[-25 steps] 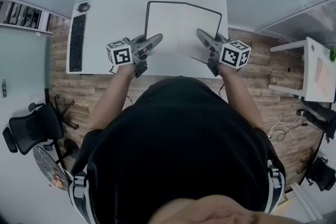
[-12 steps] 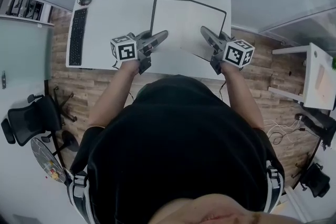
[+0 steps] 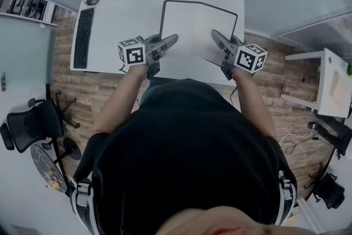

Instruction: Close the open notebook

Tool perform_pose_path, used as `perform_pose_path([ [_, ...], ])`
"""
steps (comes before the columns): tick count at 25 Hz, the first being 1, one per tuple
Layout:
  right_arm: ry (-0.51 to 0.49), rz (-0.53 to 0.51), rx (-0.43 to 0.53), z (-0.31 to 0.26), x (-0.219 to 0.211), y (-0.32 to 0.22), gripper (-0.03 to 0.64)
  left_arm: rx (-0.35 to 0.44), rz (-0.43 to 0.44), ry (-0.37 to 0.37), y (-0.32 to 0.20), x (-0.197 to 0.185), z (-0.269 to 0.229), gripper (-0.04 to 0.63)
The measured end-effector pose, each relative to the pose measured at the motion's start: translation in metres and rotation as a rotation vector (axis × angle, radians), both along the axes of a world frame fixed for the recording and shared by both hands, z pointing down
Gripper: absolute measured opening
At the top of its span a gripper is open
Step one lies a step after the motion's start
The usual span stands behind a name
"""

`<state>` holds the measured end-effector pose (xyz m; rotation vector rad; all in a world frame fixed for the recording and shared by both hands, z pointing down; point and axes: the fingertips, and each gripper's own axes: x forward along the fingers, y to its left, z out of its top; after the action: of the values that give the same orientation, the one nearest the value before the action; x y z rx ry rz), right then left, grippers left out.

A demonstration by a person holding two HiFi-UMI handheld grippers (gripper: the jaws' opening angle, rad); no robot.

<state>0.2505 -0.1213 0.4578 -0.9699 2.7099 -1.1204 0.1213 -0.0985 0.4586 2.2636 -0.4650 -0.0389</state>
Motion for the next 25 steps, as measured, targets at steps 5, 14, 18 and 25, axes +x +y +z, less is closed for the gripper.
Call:
perform_pose_path([
  [5,0.003,0.019,0.015,-0.003,0.002,0.0,0.057,0.003,0.006,0.007,-0.002,-0.002,-0.001,0.063],
  [14,0.023,0.052,0.009,-0.002,-0.045,-0.014,0.057,-0.021,0.014,0.045,-0.018,-0.051,0.003,0.062],
  [18,0.036,0.062,-0.004,0.008,-0.061,-0.026,0.057,-0.023,0.013,0.04,-0.03,-0.068,0.014,0.061],
  [25,0.049,0.064,-0.037,0.024,-0.093,-0.056,0.055,-0.059,0.01,0.05,-0.062,-0.1,0.03,0.061],
])
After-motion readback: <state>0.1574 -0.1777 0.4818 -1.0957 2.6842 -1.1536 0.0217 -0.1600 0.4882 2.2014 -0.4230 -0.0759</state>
